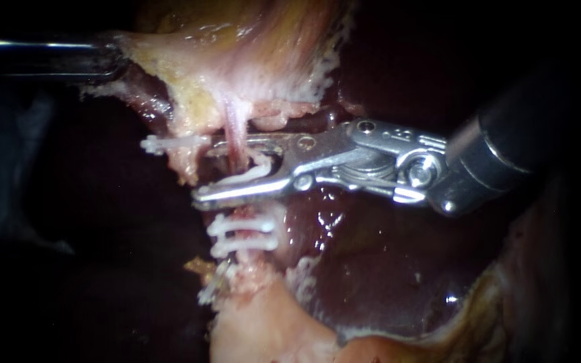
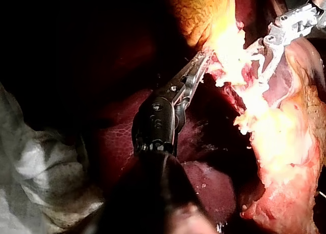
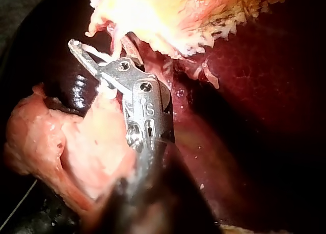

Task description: Clipping third clip right tube

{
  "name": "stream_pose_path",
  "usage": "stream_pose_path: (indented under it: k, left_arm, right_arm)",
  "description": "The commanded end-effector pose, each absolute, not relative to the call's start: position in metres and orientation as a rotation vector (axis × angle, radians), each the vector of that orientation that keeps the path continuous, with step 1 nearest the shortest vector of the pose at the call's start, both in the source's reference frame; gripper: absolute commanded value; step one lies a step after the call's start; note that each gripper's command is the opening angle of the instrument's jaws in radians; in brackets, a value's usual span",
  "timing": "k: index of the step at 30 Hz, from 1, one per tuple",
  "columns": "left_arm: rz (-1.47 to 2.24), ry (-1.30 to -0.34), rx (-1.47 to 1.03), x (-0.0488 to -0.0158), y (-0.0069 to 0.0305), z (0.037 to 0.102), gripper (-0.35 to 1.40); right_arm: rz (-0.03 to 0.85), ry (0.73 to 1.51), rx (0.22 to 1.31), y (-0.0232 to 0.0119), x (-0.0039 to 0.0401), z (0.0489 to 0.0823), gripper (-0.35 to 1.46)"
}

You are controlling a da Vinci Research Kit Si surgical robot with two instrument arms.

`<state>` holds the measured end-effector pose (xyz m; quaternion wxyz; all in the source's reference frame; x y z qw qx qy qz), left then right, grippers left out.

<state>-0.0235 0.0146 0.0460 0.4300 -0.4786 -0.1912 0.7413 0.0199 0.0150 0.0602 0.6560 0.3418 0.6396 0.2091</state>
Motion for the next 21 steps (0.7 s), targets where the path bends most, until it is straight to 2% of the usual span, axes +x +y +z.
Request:
stream_pose_path:
  k: [1,10,21]
  left_arm:
    - [1.849,-0.477,-1.195,-0.0235,0.0146,0.0461,-0.35]
    - [1.849,-0.474,-1.194,-0.0233,0.0147,0.0462,-0.35]
    - [1.849,-0.474,-1.194,-0.0233,0.0147,0.0463,-0.35]
  right_arm:
    - [0.468,1.455,0.783,0.015,0.0199,0.0598,0.48]
    - [0.426,1.493,0.844,0.0146,0.0202,0.0565,0.45]
    - [0.432,1.501,0.859,0.0152,0.0203,0.0538,0.39]
